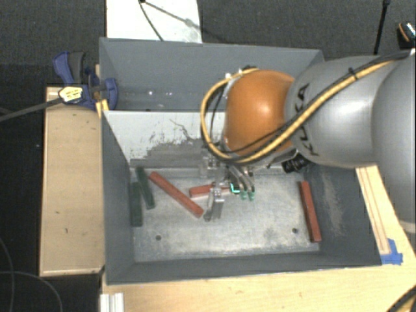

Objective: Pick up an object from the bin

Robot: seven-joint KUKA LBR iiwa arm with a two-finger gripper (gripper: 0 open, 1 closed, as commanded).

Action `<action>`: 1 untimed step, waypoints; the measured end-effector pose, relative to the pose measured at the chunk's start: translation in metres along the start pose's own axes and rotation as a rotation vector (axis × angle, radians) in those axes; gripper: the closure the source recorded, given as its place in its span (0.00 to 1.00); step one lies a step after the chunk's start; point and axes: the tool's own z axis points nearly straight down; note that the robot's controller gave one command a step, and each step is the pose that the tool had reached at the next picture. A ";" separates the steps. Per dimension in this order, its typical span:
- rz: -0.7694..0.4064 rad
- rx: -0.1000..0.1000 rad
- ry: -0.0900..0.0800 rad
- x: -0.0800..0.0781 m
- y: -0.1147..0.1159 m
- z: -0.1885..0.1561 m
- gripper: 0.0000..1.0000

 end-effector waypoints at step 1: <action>0.140 0.000 0.000 -0.008 0.030 0.090 0.00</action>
Offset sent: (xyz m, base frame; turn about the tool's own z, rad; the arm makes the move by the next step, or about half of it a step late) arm 0.0093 0.0292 -0.0863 0.1411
